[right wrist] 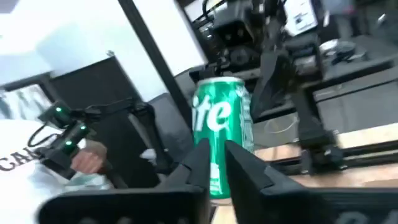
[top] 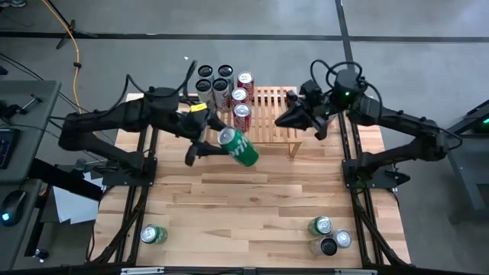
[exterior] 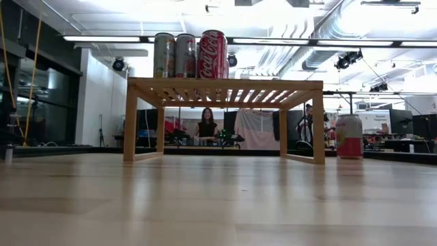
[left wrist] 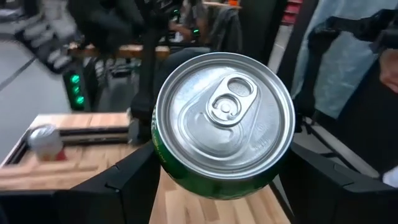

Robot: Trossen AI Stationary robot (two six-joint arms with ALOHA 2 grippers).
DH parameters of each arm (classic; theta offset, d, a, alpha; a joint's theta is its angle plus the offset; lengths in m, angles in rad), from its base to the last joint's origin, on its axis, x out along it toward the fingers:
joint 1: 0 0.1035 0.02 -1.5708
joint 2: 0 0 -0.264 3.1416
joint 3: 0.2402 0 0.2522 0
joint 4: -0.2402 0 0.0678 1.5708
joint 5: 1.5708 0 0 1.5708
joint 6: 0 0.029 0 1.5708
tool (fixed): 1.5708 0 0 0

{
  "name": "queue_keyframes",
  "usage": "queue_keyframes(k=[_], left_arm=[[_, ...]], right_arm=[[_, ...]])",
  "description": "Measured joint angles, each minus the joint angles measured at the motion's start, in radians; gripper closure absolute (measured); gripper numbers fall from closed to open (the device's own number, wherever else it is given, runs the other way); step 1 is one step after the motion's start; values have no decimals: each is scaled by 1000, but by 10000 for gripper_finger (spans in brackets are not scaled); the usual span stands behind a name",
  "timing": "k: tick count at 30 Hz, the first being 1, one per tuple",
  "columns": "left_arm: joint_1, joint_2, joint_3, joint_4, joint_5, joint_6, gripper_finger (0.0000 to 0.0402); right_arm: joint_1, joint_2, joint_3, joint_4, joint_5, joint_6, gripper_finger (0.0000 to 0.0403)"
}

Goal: Place canned beverage on shelf
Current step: Put the top green soda can on the shelf

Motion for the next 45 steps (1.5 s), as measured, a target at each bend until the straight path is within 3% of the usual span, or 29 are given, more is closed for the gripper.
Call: queue_keyframes(k=[4,13,19,36,45], left_arm=[[-10,27,50,-35,7,16,137],[-9,20,71,-40,-5,15,137],[-9,21,71,-42,-4,-4,137],[-5,110,70,31,4,101,137],[16,119,69,39,34,143,137]], right_arm=[[53,22,0,10,1,20,307],[112,114,0,38,0,87,99],[120,170,0,39,-12,99,12],[151,215,0,136,27,126,10],[198,226,0,143,-36,56,10]])
